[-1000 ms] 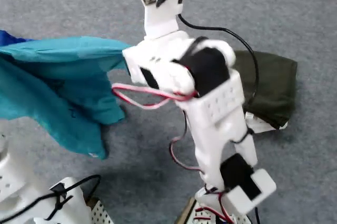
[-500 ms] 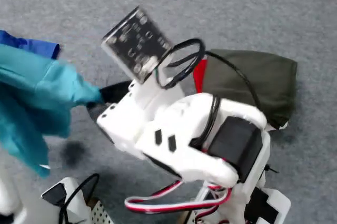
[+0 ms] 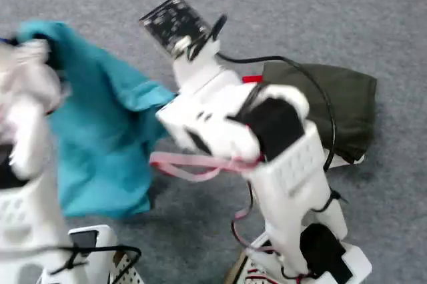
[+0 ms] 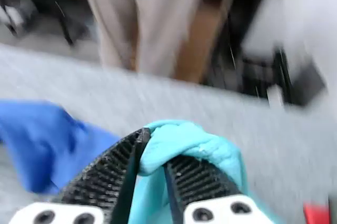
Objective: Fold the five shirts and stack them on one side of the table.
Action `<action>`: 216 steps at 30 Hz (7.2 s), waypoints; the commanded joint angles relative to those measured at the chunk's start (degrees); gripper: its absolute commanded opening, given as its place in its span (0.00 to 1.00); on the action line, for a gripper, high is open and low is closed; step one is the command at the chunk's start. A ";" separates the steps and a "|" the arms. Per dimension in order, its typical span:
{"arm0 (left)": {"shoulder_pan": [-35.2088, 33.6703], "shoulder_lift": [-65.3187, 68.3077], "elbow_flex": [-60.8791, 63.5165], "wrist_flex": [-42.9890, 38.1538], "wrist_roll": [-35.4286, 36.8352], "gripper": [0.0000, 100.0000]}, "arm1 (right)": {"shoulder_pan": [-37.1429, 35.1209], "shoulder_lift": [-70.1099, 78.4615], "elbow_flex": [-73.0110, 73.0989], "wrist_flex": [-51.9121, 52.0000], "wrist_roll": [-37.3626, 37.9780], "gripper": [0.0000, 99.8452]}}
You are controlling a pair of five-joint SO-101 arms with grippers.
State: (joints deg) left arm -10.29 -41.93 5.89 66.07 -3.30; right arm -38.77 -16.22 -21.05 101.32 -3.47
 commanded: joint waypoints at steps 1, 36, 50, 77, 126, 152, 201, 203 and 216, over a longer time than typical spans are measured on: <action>5.45 1.71 10.55 -5.01 0.53 0.02 | 8.31 -1.71 8.66 0.88 7.47 0.00; -35.16 9.27 -13.63 33.14 -5.36 0.22 | 1.01 -1.54 17.45 0.70 40.70 0.26; -53.45 9.36 21.54 11.43 -16.35 0.22 | -12.09 23.69 20.53 -12.13 30.86 0.12; -57.93 9.36 25.14 5.98 -18.37 0.22 | -19.91 44.88 4.00 0.18 10.46 0.25; -56.53 9.36 25.14 6.24 -18.37 0.22 | -12.09 51.74 5.05 -5.89 13.10 0.20; -56.18 9.36 25.05 8.26 -19.96 0.22 | -0.13 47.87 -8.48 -0.62 18.81 0.04; 8.70 -14.02 55.65 11.25 -32.70 0.22 | 33.01 52.00 -45.67 -0.79 32.44 0.00; 10.99 -9.98 55.38 10.99 -35.87 0.22 | 32.66 52.18 -46.90 -0.09 32.00 0.00; 32.88 3.30 55.65 3.43 -34.37 0.22 | 29.41 52.26 -38.37 -6.24 29.01 0.00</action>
State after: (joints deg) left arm 19.34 -39.21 61.45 70.90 -38.29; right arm -8.62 37.05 -60.00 97.19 26.15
